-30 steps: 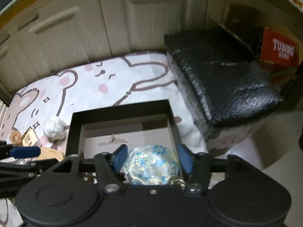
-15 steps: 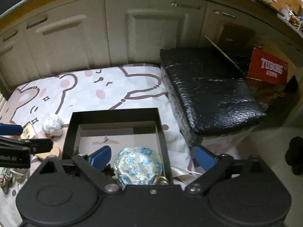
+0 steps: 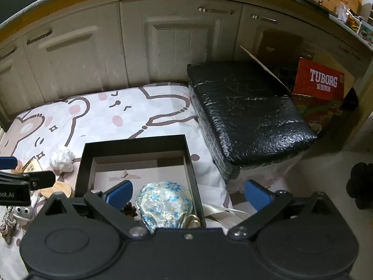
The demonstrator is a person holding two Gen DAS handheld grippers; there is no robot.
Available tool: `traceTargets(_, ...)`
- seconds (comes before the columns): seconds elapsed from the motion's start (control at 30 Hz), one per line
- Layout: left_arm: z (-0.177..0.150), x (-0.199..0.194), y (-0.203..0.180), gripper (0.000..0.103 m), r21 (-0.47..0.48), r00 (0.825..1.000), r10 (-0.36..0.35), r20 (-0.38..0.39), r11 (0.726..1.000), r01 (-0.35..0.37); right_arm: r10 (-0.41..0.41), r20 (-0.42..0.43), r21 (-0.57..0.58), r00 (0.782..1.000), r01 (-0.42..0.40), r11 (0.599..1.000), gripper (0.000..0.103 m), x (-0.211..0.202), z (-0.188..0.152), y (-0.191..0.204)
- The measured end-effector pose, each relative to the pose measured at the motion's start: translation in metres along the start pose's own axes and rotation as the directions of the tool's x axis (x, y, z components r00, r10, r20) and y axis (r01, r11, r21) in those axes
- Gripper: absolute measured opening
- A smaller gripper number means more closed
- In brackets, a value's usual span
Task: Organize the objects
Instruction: 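Withdraw both tools from the box back over the remaining items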
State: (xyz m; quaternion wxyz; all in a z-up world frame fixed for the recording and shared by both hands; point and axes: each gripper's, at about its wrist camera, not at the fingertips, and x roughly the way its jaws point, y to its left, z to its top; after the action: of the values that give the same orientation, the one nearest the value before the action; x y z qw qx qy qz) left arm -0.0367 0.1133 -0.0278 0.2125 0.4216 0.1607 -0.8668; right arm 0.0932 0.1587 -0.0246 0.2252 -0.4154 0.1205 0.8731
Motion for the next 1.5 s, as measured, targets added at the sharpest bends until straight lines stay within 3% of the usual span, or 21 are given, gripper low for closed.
traceTargets(0.5, -0.003, -0.010, 0.033, 0.103, -0.043, 0.998, 0.064, 0.006, 0.997, -0.063, -0.039, -0.004, 0.092, 0.999, 0.039, 0.995, 0.103, 0.007, 0.006, 0.022)
traceTargets(1.5, -0.030, -0.057, 0.144, 0.103, -0.192, 0.982, 0.184, 0.030, 0.966, -0.175, -0.023, 0.027, 0.111, 0.999, 0.020, 0.994, 0.103, 0.014, 0.043, 0.143)
